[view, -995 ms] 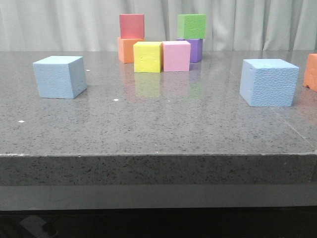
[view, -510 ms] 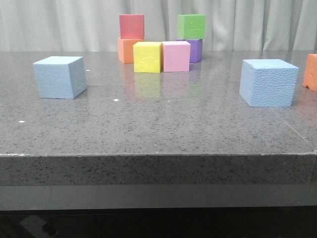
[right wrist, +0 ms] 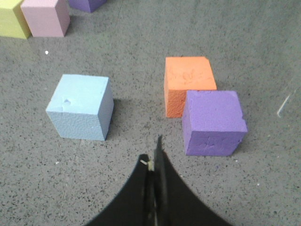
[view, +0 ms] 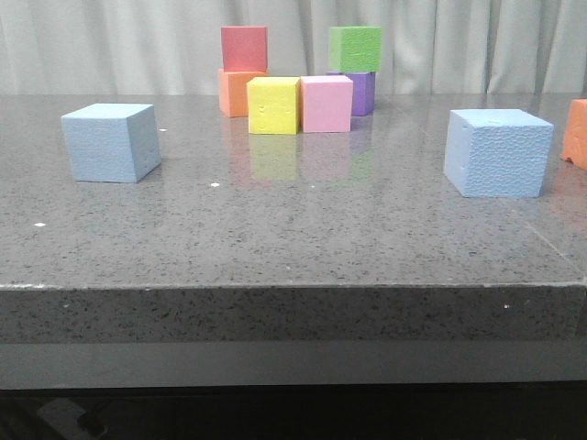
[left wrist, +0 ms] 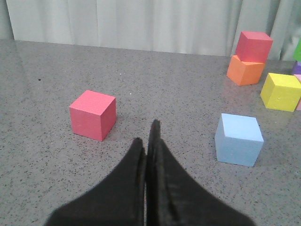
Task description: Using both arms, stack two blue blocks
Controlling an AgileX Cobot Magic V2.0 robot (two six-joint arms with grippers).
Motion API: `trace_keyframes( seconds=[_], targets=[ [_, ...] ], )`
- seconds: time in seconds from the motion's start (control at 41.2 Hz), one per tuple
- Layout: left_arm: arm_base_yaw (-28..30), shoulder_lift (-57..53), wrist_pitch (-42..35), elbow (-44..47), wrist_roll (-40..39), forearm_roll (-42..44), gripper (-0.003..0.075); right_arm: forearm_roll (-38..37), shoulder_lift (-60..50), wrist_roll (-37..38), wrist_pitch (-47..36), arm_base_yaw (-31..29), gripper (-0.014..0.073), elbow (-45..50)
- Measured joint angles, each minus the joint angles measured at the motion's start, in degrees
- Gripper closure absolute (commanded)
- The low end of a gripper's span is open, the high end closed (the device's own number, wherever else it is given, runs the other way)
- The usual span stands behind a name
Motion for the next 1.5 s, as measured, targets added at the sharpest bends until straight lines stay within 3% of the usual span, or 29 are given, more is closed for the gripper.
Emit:
trace_keyframes(
  seconds=[0.34,0.388,0.558,0.631,1.505],
  targets=[
    [0.0,0.09,-0.12,0.0,0.0,0.0,0.0723,0.0,1.83,0.0,-0.7,0.0,0.0698,0.0],
    [0.0,0.09,-0.12,0.0,0.0,0.38,0.0657,0.0,1.83,0.0,-1.19,0.0,0.0636,0.0],
    [0.0,0.09,-0.45,0.0,0.0,2.98,0.0232,0.0,1.83,0.0,-2.63,0.0,0.0158,0.0],
    [0.0,0.09,-0.45,0.0,0.0,3.55,0.0143,0.0,1.83,0.0,-2.74,0.0,0.0069,0.0],
    [0.0,0.13,-0.45,0.0,0.0,3.99,0.0344,1.85,5.4,0.0,-3.97,0.0,0.0043,-1.06]
  ],
)
